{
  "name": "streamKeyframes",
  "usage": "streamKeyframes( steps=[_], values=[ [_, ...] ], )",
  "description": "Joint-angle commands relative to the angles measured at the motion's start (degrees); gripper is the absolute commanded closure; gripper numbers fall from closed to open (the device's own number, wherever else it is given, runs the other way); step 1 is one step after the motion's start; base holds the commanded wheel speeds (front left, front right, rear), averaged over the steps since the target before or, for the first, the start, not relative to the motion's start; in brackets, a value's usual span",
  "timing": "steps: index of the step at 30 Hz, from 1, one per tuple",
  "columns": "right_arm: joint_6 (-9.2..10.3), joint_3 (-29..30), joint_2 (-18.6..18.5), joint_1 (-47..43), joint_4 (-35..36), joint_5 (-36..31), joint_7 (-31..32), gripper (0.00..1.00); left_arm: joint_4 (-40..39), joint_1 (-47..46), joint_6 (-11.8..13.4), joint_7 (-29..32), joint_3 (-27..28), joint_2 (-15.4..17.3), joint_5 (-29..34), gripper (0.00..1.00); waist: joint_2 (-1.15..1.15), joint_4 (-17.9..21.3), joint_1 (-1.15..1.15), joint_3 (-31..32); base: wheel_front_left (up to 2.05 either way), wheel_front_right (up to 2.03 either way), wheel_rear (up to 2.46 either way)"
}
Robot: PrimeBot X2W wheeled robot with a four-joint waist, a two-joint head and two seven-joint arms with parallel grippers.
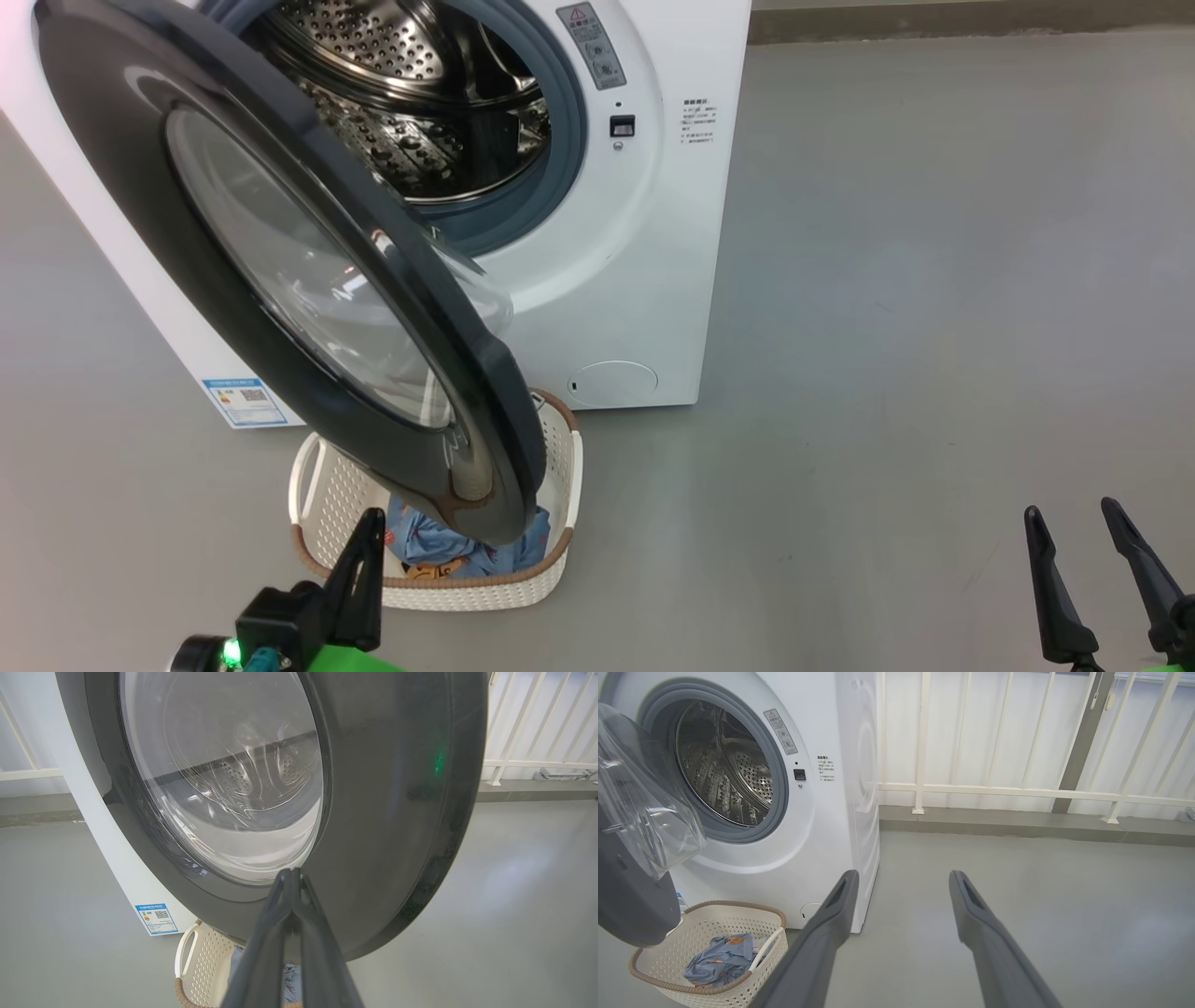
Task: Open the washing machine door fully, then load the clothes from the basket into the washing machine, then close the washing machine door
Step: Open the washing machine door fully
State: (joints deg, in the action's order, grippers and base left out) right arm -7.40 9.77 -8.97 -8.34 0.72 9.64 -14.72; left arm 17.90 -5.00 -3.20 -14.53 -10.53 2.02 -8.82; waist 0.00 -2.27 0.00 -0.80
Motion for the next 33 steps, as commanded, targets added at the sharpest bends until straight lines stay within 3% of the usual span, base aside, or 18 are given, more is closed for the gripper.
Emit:
streamKeyframes(
  steps=[1,7,14,19,24,33],
  values=[
    [-0.09,-1.41,-1.26,0.43,1.36,-0.55,-0.28,0.0,-1.04,-1.77,0.49,-0.47,2.03,0.86,0.17,1.0,0.0,0.05,0.0,-0.11,0.0,0.0,0.0],
    [-0.09,-1.67,-1.34,0.78,1.31,-0.46,-0.28,0.0,-3.73,-3.88,1.27,-0.47,4.51,0.86,0.27,1.0,0.0,0.25,0.0,-0.68,0.0,0.0,0.0],
    [-0.09,-1.44,-1.51,0.7,1.24,-0.73,-0.28,0.0,-15.15,-8.82,2.26,-0.47,9.73,1.31,2.01,1.0,0.0,-0.11,0.0,-1.01,0.0,0.0,0.0],
    [-0.09,-0.83,-1.78,0.38,0.95,-1.38,-0.28,0.0,-21.57,-12.34,3.07,-0.47,9.67,1.85,4.63,1.0,0.0,-0.44,0.0,-0.95,0.0,0.0,0.0],
    [-0.09,-0.18,-1.74,-0.4,0.73,-1.75,-0.28,0.0,-26.98,-15.34,2.53,1.06,5.08,1.55,6.01,1.0,0.0,-0.41,0.0,-0.51,0.0,0.0,0.0],
    [-0.09,-0.25,-1.57,-0.92,0.43,-1.98,-0.28,0.0,-31.62,-16.72,-0.64,14.88,-11.42,0.93,0.44,1.0,0.0,0.64,0.0,-0.16,0.0,0.0,0.0]
  ],
)
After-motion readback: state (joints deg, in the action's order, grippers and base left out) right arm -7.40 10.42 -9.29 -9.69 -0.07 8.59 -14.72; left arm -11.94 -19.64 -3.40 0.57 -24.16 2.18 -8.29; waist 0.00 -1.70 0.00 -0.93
